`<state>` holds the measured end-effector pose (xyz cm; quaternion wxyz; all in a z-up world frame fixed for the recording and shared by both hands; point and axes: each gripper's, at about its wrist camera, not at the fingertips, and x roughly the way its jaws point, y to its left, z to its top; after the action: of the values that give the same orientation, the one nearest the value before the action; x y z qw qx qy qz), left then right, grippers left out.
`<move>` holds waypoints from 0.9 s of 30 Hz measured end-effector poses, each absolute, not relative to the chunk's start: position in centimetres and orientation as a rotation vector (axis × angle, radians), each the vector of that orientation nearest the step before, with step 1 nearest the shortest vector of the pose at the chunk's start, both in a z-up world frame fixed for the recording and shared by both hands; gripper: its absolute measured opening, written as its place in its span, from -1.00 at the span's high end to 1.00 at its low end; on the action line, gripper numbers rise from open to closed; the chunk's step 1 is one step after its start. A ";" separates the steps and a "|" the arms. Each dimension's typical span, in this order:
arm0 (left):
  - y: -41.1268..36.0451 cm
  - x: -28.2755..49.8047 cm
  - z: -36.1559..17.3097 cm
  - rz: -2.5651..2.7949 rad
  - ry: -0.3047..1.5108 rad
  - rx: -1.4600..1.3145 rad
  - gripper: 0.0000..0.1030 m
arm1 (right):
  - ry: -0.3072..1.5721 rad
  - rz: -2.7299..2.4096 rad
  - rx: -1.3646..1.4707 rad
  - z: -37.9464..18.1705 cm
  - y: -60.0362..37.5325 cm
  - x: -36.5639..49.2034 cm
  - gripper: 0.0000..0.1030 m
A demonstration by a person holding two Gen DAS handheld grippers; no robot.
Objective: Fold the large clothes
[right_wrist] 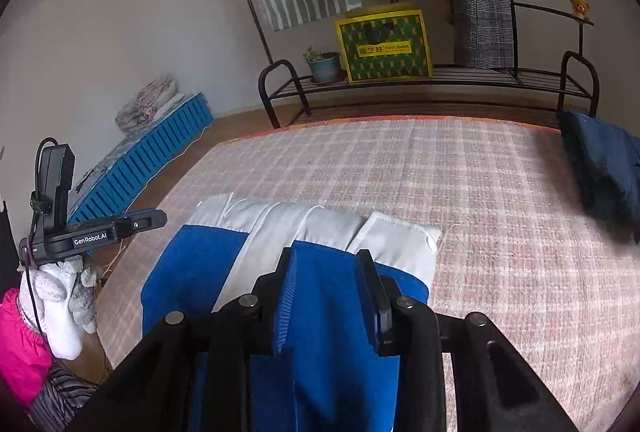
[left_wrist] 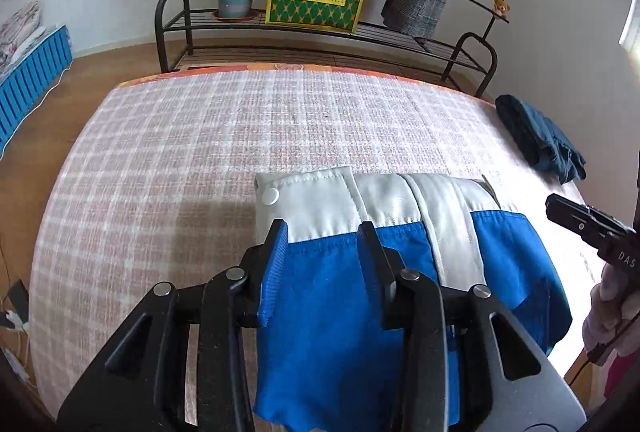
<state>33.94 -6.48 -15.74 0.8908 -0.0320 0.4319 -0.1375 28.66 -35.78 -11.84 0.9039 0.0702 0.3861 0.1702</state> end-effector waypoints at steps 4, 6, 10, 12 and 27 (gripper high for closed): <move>-6.1 36.5 -19.4 -0.273 0.982 -0.087 0.30 | 0.851 0.374 0.136 -13.5 -34.7 31.1 0.41; -5.9 37.1 -21.2 -0.282 1.012 -0.071 0.27 | 0.911 0.378 0.097 -15.0 -34.0 32.1 0.41; -6.2 36.8 -23.1 -0.294 0.977 -0.030 0.20 | 1.063 0.382 -0.017 -18.7 -32.6 33.5 0.46; -6.3 37.0 -23.0 -0.297 0.986 -0.023 0.19 | 1.070 0.378 -0.028 -19.5 -32.5 33.5 0.46; -2.6 28.9 -21.8 -0.362 1.042 -0.064 0.20 | 1.076 0.379 0.166 -17.3 -39.6 24.2 0.49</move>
<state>28.88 -2.55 -21.77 0.8514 -0.0304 0.4947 -0.1718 24.19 -39.58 -17.26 0.8385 0.0786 0.5087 0.1790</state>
